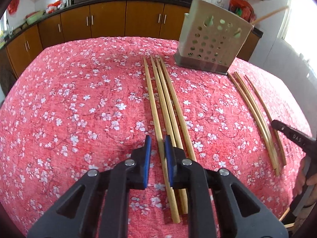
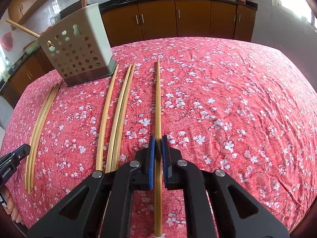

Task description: Organize utensils

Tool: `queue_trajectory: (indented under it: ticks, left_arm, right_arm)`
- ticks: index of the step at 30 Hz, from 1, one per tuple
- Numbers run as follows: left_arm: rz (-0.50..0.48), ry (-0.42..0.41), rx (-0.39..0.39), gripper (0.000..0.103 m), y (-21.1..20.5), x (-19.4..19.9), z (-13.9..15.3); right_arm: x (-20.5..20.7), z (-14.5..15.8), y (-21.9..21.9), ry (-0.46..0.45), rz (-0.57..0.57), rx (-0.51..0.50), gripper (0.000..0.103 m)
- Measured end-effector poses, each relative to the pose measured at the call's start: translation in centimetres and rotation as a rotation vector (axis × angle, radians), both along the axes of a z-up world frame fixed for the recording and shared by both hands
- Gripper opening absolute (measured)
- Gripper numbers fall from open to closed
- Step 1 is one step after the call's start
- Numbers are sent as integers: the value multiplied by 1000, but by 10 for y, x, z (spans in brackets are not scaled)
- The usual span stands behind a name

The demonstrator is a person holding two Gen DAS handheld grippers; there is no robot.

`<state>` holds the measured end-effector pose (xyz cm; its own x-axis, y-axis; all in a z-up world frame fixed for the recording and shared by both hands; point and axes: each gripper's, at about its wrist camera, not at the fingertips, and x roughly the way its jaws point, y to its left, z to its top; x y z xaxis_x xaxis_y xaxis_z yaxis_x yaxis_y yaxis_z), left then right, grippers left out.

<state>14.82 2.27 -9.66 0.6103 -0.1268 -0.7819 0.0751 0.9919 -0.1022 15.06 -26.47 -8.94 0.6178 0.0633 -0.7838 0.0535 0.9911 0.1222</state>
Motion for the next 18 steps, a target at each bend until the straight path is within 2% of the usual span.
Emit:
queue_trajectory:
  ticks: [8,18]
  left_arm:
    - [36,-7,50,8,2,10,-3]
    - [170,-8,80,8,62,30,-5]
  right_arm:
    - [-2,0,4,-10,24,-15,8]
    - [24,-1,-18,-17,-28,-37,8]
